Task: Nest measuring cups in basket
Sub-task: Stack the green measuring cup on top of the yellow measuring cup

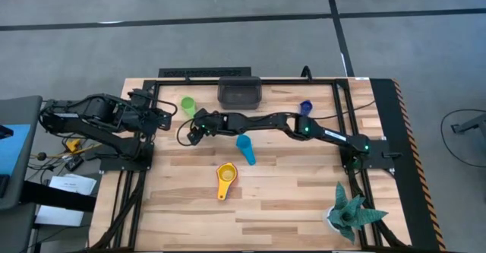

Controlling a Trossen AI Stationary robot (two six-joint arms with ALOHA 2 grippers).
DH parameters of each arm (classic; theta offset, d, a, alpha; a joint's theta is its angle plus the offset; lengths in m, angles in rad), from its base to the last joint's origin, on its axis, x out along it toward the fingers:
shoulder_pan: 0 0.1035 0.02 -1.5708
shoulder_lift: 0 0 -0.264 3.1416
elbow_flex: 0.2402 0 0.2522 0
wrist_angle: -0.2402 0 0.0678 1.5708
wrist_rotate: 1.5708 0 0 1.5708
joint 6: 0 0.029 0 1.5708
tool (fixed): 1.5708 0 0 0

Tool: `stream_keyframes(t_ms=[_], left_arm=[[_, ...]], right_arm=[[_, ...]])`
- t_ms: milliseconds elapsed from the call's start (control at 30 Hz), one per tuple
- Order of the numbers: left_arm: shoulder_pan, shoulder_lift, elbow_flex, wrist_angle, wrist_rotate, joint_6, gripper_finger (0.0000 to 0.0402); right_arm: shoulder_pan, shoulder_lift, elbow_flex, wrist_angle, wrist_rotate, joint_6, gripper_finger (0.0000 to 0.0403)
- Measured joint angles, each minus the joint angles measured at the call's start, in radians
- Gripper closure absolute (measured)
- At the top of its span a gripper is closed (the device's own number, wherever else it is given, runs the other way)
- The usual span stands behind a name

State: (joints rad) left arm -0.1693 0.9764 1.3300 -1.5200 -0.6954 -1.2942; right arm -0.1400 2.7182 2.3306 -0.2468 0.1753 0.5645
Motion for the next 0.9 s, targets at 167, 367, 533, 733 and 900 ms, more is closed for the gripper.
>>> stream_keyframes(t_ms=[167,367,533,733,900], left_arm=[[0.000,-0.002,0.000,-0.014,-0.023,0.003,0.0239],[0.001,-0.002,0.000,-0.015,-0.061,0.037,0.0239],[0.001,-0.002,0.000,-0.015,-0.111,0.097,0.0239],[0.001,-0.002,0.000,-0.009,-0.101,0.103,0.0239],[0.001,-0.001,0.000,-0.004,-0.079,0.080,0.0239]], right_arm=[[-0.025,0.000,0.000,-0.034,-0.022,0.068,0.0158],[-0.049,-0.001,0.000,0.013,-0.046,0.109,0.0158],[-0.072,0.027,0.002,0.129,-0.094,0.189,0.0158],[-0.082,0.058,0.006,0.168,-0.142,0.251,0.0158],[-0.079,0.060,0.005,0.168,-0.138,0.241,0.0159]])
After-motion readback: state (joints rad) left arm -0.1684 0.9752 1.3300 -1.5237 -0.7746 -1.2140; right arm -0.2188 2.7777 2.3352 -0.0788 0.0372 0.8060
